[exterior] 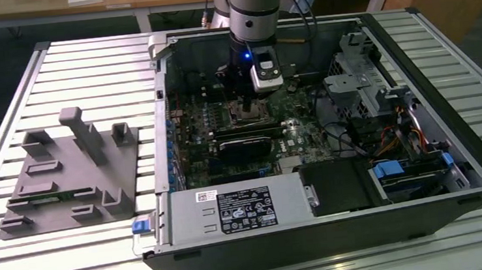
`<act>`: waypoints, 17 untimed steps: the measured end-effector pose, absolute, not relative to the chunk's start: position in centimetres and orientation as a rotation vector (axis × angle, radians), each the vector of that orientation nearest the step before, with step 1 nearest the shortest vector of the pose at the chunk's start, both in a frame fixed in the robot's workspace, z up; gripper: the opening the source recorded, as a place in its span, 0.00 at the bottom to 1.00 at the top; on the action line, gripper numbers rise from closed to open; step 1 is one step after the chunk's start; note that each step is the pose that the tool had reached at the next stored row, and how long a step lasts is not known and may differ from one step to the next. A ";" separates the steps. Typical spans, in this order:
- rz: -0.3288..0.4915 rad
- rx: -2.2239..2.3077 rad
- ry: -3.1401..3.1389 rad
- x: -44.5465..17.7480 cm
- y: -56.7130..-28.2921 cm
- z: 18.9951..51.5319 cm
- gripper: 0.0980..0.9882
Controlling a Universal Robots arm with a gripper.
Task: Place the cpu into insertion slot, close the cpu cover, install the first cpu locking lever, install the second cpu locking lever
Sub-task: 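Close the cpu cover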
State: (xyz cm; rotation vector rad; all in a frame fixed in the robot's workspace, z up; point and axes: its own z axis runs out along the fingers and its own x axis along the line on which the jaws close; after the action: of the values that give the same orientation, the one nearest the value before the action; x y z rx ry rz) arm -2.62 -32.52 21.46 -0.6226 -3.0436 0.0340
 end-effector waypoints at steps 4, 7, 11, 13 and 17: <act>0.036 -0.543 -3.059 -2.6 -32.5 21.5 0.01; 0.037 -0.484 -3.070 -2.6 -32.5 21.5 0.01; 0.038 -0.405 -3.082 -2.6 -32.5 21.5 0.01; 0.039 -0.366 -3.087 -2.6 -32.5 21.5 0.01; 0.040 -0.287 -3.096 -2.6 -32.5 21.5 0.01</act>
State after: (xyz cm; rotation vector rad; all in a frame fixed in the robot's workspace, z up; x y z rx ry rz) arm -2.62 -32.52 21.45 -0.2867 -3.0959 0.0398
